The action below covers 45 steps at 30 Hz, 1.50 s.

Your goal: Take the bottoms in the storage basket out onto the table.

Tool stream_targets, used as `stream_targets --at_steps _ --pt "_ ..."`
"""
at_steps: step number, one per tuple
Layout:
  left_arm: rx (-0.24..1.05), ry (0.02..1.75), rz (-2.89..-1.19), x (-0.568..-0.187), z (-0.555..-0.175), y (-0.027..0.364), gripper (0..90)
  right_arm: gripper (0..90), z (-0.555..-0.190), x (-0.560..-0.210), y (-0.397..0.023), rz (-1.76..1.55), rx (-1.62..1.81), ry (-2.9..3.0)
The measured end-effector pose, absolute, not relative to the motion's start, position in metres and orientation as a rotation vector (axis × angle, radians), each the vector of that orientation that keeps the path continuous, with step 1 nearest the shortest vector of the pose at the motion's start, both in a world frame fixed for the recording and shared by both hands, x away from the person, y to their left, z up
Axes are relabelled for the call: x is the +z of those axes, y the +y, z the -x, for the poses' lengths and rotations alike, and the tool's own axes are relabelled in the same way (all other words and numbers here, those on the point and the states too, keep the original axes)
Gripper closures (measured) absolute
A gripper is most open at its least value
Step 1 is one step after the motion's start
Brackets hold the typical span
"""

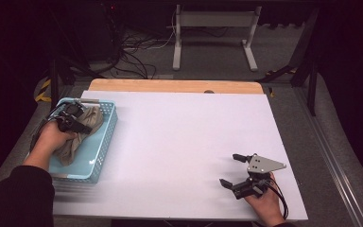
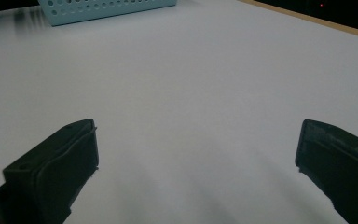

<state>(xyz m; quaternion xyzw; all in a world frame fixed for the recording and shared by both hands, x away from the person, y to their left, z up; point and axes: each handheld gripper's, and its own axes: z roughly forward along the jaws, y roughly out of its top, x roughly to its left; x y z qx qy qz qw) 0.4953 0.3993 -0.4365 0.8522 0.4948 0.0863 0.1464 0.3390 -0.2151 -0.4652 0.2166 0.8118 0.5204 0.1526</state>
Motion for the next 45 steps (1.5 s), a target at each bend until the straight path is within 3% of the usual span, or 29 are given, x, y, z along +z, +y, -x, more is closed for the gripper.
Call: stream_targets --at_steps 14,45 --pt "0.272 1.416 -2.384 -0.426 -0.489 0.408 62.0 0.1 -0.339 -0.465 -0.215 -0.629 1.486 2.333" --pt "0.401 1.312 -1.956 -0.38 -0.448 0.443 62.4 0.0 -0.34 -0.466 -0.215 -0.632 1.487 2.333"
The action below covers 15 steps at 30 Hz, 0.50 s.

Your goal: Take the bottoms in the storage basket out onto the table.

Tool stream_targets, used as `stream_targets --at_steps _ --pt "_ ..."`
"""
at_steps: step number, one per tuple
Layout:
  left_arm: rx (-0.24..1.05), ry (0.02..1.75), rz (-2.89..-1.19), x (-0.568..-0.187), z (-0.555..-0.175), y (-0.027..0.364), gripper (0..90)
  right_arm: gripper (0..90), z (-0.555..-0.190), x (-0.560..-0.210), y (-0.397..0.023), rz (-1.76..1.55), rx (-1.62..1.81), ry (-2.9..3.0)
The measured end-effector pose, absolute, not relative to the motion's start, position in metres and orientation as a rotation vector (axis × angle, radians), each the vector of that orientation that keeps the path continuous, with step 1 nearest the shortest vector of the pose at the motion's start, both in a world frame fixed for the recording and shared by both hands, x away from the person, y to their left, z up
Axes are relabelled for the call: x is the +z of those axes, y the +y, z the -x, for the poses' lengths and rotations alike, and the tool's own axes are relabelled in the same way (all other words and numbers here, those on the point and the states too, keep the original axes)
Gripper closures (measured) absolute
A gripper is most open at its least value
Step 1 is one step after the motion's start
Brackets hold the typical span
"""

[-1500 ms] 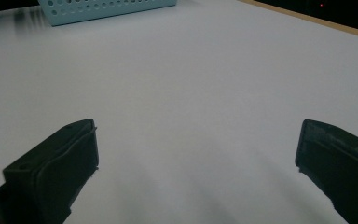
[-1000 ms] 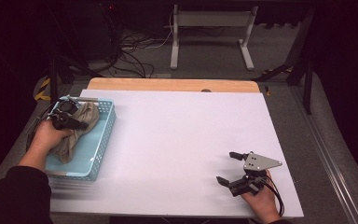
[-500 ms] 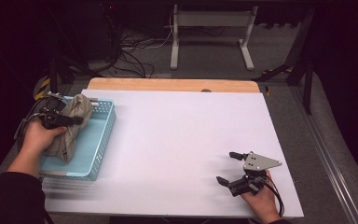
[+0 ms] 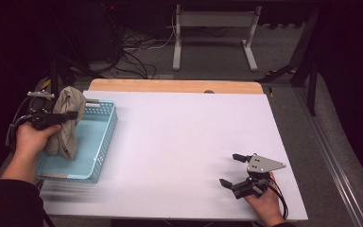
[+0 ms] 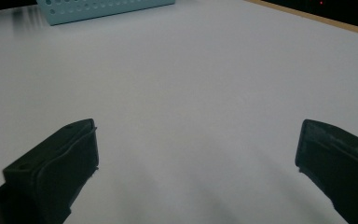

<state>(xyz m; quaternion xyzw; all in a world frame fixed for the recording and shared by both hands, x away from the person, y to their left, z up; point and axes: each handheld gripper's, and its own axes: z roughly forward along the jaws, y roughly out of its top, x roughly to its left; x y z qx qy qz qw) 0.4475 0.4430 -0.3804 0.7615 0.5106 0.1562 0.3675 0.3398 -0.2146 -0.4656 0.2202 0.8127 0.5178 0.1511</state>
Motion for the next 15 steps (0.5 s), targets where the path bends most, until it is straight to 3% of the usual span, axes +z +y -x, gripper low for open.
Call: stream_targets --at_steps 15 --pt "0.473 1.24 -1.778 -0.36 -0.431 0.443 62.5 0.0 -0.34 -0.465 -0.215 -0.629 1.487 2.334"
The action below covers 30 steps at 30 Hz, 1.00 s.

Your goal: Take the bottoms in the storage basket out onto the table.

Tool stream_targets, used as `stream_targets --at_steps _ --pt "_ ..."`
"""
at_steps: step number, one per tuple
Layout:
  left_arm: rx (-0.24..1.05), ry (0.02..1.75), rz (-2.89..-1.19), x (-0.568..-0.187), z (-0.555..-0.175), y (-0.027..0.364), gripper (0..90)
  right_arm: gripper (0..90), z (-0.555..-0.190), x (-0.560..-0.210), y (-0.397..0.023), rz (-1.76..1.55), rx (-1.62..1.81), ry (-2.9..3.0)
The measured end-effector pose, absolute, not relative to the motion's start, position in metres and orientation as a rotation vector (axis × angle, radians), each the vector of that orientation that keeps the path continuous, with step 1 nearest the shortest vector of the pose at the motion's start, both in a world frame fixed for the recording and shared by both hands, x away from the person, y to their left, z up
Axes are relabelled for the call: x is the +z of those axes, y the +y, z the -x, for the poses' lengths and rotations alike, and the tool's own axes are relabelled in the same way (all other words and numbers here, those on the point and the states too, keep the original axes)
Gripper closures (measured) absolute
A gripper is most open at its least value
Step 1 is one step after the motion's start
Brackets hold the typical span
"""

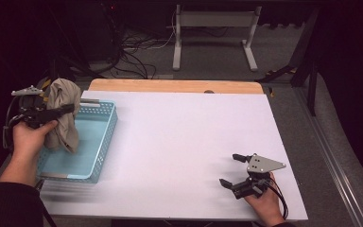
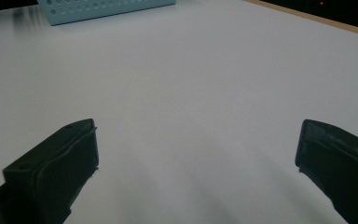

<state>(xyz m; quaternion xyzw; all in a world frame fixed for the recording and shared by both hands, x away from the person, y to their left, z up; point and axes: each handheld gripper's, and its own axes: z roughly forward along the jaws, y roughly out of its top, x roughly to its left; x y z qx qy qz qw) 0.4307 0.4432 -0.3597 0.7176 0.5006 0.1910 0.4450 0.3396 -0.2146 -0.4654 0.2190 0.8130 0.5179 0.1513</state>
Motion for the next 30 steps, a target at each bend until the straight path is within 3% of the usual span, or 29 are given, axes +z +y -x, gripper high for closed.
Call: stream_targets --at_steps 30 --pt "0.464 0.95 -1.725 -0.312 -0.407 0.381 62.3 0.0 -0.339 -0.465 -0.215 -0.623 1.488 2.332"
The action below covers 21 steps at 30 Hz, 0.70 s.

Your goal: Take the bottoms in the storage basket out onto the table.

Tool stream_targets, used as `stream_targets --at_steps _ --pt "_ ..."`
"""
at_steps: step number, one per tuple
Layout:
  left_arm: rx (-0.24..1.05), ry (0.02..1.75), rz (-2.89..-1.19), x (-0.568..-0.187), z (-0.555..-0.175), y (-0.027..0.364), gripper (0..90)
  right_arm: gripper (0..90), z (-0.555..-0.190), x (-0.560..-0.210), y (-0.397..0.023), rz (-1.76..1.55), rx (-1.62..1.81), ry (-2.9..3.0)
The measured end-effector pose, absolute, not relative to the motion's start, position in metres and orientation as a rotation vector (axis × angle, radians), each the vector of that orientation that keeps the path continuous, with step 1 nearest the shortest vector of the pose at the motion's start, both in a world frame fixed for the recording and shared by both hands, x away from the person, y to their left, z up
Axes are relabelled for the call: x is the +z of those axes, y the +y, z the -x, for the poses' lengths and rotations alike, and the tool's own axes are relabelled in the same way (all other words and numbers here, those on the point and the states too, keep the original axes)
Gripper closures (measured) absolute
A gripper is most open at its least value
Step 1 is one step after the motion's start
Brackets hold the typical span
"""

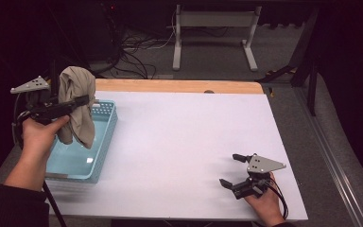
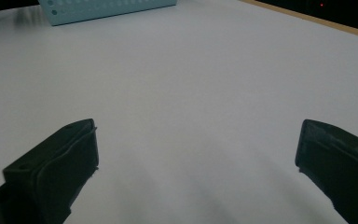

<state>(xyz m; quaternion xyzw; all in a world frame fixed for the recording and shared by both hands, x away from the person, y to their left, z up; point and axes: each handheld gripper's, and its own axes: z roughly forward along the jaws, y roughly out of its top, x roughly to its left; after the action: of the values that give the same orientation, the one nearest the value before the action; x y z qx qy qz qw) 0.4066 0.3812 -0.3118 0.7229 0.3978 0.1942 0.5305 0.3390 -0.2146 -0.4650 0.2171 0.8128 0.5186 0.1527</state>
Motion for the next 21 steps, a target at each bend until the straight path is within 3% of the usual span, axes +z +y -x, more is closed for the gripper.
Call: stream_targets --at_steps 21 --pt "0.396 0.825 -1.73 -0.296 -0.399 0.319 61.9 0.0 -0.339 -0.465 -0.215 -0.622 1.495 2.333"
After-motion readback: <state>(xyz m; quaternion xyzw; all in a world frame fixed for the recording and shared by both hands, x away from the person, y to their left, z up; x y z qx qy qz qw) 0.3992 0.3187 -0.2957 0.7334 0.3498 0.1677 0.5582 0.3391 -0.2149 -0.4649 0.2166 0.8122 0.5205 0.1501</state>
